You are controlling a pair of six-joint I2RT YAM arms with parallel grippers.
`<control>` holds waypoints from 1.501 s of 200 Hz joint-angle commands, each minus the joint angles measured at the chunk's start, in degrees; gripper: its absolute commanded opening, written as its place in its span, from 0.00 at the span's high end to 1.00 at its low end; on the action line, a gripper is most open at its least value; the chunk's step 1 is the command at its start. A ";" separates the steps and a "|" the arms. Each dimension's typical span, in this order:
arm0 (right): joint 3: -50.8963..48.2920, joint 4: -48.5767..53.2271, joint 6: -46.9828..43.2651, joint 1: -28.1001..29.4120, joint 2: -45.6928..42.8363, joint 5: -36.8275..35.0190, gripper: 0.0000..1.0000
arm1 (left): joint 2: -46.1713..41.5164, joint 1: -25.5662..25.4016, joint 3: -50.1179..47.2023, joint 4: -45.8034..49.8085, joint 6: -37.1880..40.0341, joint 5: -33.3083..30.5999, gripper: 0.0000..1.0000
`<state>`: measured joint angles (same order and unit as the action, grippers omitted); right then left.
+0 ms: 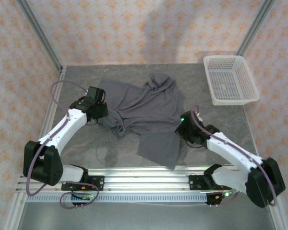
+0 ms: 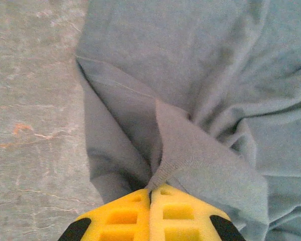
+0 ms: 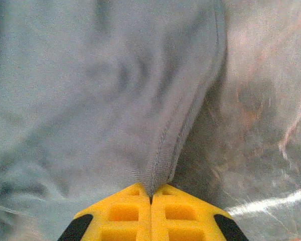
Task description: Fold the inside-out t-shirt
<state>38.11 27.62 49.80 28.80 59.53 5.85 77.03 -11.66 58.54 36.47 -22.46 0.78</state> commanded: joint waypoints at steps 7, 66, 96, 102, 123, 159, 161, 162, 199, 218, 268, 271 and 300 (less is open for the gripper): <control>10.11 5.26 -4.41 -8.07 -6.17 -5.14 1.00 | -5.48 3.35 6.57 6.53 0.43 2.40 1.00; 50.04 10.95 -18.82 -18.46 0.81 -0.27 1.00 | -10.59 14.90 38.89 14.33 5.53 14.23 1.00; 65.26 12.62 -21.74 -19.91 3.80 -8.45 1.00 | -6.52 19.99 53.07 17.97 7.52 9.08 1.00; 66.73 12.50 -21.32 -20.20 4.00 -9.56 1.00 | -5.66 21.01 54.54 17.82 7.16 10.01 1.00; 68.71 8.80 -19.21 -20.27 4.71 -2.68 1.00 | -4.35 23.03 56.78 14.48 4.85 23.89 1.00; 75.74 10.36 -17.98 -20.27 7.45 1.19 1.00 | -7.65 23.05 51.97 4.21 0.68 32.10 1.00; 76.29 10.42 -17.98 -20.27 7.62 1.51 1.00 | -7.66 23.03 52.38 4.77 0.84 31.50 1.00; 76.53 10.43 -17.98 -20.32 7.67 1.66 1.00 | -7.67 23.02 52.60 4.98 0.93 31.14 1.00; 85.50 9.22 -17.64 -20.27 9.85 7.20 1.00 | -9.21 23.02 57.94 7.09 2.59 28.52 1.00; 88.54 7.40 -17.27 -20.30 9.95 8.86 1.00 | -10.97 23.01 59.64 4.93 2.03 27.96 1.00; 94.10 3.41 -14.51 -20.32 13.35 9.33 1.00 | -7.38 23.07 67.75 4.70 1.26 26.06 1.00; 94.93 3.71 -14.61 -20.31 14.17 9.21 1.00 | -6.86 23.06 67.81 4.44 1.13 25.96 1.00; 104.04 5.40 -16.53 -20.24 24.59 10.38 1.00 | -0.80 23.02 67.89 -0.17 -0.85 25.93 1.00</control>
<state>136.57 35.18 34.00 8.82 75.53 14.26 68.99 10.98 126.87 41.28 -21.23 27.86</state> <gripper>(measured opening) 0.041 0.041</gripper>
